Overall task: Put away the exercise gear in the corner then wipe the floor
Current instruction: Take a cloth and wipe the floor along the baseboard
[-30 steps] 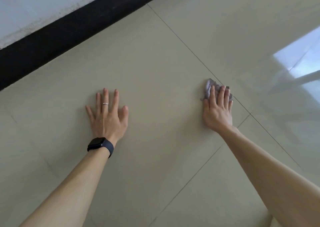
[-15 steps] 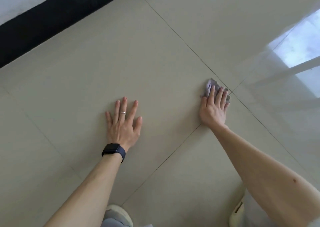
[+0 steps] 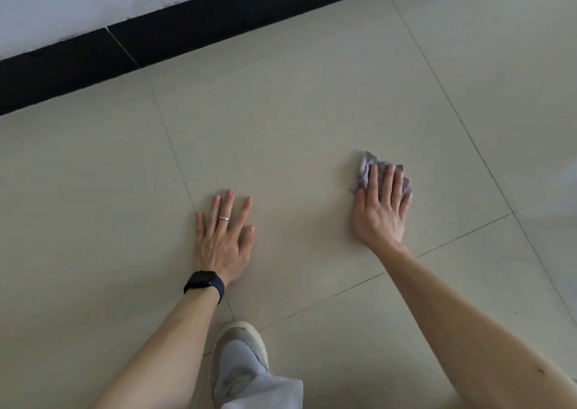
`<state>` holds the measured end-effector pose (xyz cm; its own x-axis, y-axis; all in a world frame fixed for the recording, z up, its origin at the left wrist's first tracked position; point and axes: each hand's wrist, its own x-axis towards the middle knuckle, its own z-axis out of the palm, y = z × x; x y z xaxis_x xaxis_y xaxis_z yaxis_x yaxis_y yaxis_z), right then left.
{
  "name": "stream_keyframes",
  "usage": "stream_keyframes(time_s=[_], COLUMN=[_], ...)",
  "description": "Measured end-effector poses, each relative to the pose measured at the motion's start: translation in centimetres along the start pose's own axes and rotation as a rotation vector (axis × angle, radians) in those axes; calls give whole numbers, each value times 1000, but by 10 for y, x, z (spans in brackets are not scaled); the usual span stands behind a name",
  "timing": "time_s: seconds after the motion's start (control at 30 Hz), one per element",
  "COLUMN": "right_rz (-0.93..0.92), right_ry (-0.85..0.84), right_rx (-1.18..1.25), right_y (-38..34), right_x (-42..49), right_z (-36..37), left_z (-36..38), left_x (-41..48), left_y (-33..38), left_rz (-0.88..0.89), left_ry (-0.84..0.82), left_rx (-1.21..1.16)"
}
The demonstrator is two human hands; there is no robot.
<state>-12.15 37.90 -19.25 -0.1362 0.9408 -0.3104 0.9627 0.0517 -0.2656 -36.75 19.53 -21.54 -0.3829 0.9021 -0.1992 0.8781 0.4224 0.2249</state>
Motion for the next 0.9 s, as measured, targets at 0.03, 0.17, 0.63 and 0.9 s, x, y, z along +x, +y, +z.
stream_keyframes(time_s=[0.03,0.17,0.63,0.9], right_rz=[52,-724,-1066,-235], right_ry=[6,-116,-156,4], right_rx=[19,-167,-264,-53], right_y=[-16,-53,-122,-183], right_x=[-9,-72,-36,76], right_z=[9,42,57,38], left_z=[0,-3,-21,-38], left_x=[-3,-4,12,56], left_y=[0,-1,-63,-88], left_rz=[-2,9,-87,-215], left_ry=[2,21,25,51], left_rx=[-4,-15,-22,-60])
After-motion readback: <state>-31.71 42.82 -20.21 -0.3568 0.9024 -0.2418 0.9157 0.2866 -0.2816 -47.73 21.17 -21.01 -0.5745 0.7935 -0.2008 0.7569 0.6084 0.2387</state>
